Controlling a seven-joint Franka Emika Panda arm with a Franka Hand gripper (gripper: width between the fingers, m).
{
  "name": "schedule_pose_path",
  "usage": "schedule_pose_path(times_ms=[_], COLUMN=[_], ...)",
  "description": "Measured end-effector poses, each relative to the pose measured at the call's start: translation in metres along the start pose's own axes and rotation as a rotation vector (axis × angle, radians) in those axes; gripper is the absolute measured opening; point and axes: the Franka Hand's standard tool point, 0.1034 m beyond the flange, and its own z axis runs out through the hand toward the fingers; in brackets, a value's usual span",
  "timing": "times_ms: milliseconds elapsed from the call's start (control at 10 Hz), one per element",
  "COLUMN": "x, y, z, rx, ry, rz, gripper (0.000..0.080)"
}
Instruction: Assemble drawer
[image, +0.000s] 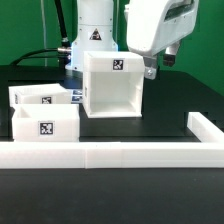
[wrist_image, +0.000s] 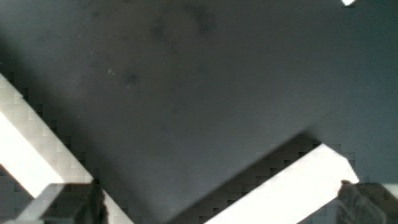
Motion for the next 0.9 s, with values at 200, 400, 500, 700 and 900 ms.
schedule_pose_path(times_ms=[200,400,500,700,900], x=[0.001,0.0,0.0,-0.01,-0.033], y=[0.001,0.001,0.001,-0.002,-0.011], z=[0.0,0.0,0.0,-0.003,0.0], rx=[0.004,0.004,0.004,-0.024,-0.013], ry=[-0.003,-0.003,-0.003,0.021,0.027], rz=[-0.001,0.0,0.0,0.018,0.052], gripper=[0.065,0.065,0.065,0.065,0.065])
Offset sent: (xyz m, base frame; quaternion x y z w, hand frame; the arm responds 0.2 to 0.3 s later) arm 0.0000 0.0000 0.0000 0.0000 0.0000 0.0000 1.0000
